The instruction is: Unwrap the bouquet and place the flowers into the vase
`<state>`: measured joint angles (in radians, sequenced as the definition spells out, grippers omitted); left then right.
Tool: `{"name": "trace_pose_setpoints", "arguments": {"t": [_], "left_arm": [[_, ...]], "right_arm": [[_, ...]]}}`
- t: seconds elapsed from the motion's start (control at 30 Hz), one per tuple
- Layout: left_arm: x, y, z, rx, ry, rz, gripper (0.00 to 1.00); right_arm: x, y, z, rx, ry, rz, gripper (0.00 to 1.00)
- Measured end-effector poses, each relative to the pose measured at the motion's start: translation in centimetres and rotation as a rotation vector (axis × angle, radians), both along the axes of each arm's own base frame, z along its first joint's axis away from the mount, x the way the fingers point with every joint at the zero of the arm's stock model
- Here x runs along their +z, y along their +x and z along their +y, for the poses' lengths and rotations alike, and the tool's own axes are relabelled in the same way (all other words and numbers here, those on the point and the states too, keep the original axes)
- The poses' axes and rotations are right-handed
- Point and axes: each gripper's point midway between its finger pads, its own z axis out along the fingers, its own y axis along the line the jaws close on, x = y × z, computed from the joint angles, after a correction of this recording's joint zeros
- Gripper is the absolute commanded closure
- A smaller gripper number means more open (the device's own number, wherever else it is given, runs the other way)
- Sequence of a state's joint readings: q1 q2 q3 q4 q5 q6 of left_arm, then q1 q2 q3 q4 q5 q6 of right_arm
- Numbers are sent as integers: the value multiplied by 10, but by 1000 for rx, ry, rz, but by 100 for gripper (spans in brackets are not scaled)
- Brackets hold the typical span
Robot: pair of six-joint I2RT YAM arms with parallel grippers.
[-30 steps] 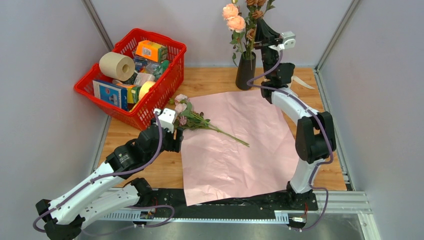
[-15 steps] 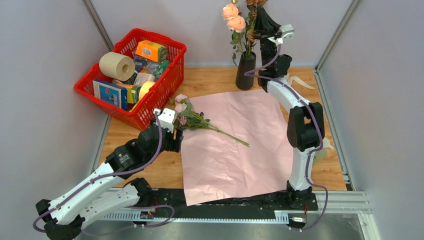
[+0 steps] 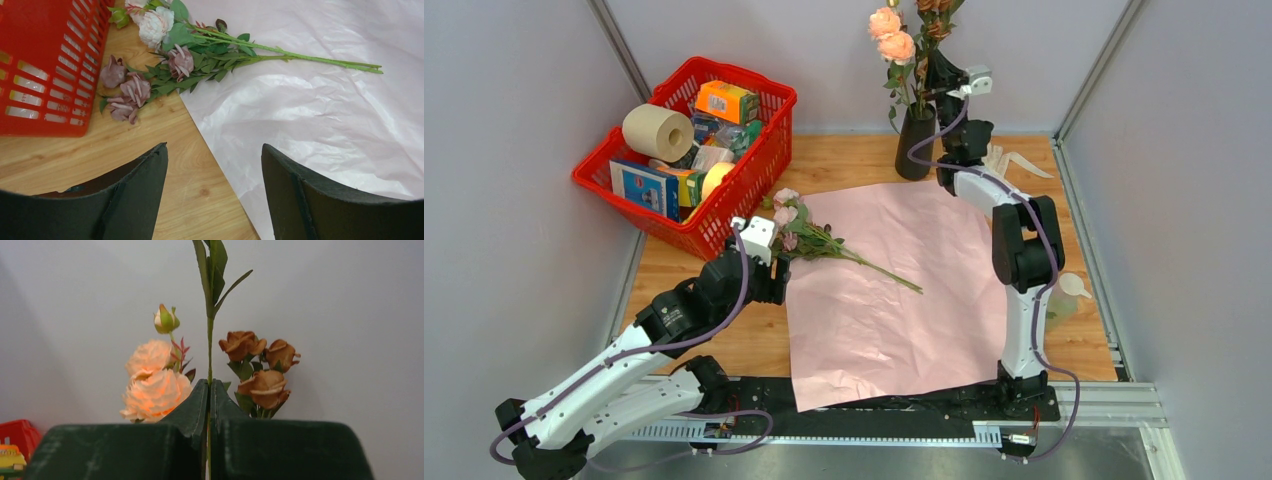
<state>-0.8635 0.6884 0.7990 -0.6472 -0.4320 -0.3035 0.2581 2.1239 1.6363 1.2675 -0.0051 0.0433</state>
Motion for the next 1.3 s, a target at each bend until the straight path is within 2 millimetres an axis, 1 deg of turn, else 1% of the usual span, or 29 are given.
{"name": "trace_pose_setpoints", "arguments": {"t": [0.07,0.17,0.2,0.3,0.33,0.43,0.47,0.5,0.57,0.7,0.77,0.87,0.97,1.07,1.13,1.2,1.3], "left_arm": [[0,0,0,0,0,0,23],[0,0,0,1,0,0,23],[0,0,0,1,1,-1,23],[0,0,1,4,2,-2,23],[0,0,1,5,2,-2,23],[0,1,1,7,3,-3,23],[0,1,1,7,3,-3,23],[0,1,1,7,3,-3,23],[0,1,2,9,4,-4,23],[1,2,3,16,7,-7,23],[1,2,3,20,8,-9,23],[1,3,5,28,9,-13,23],[4,4,9,45,8,-28,23],[8,4,13,63,4,-44,23],[11,3,17,72,-1,-55,23],[15,3,20,82,-11,-69,23],[21,2,25,96,-27,-91,23]], "right_arm": [[-17,8,3,3,-16,57,98],[-38,17,5,7,-33,137,97],[-44,19,6,8,-37,158,95],[-77,30,12,12,-57,286,88],[-85,33,13,6,-58,318,85],[-117,34,13,-31,-58,431,68],[-125,33,12,-42,-55,459,63],[-131,33,11,-53,-53,486,58],[-139,33,10,-68,-51,530,52],[-137,27,8,-76,-52,594,42],[-132,19,6,-75,-57,632,42],[-123,-1,2,-61,-55,677,43],[-118,-29,0,-30,-57,717,43],[-117,-51,1,3,-52,756,45],[-122,-65,6,34,-46,790,46],[-131,-79,13,73,-38,836,48],[-153,-95,24,134,-37,922,50]]}}
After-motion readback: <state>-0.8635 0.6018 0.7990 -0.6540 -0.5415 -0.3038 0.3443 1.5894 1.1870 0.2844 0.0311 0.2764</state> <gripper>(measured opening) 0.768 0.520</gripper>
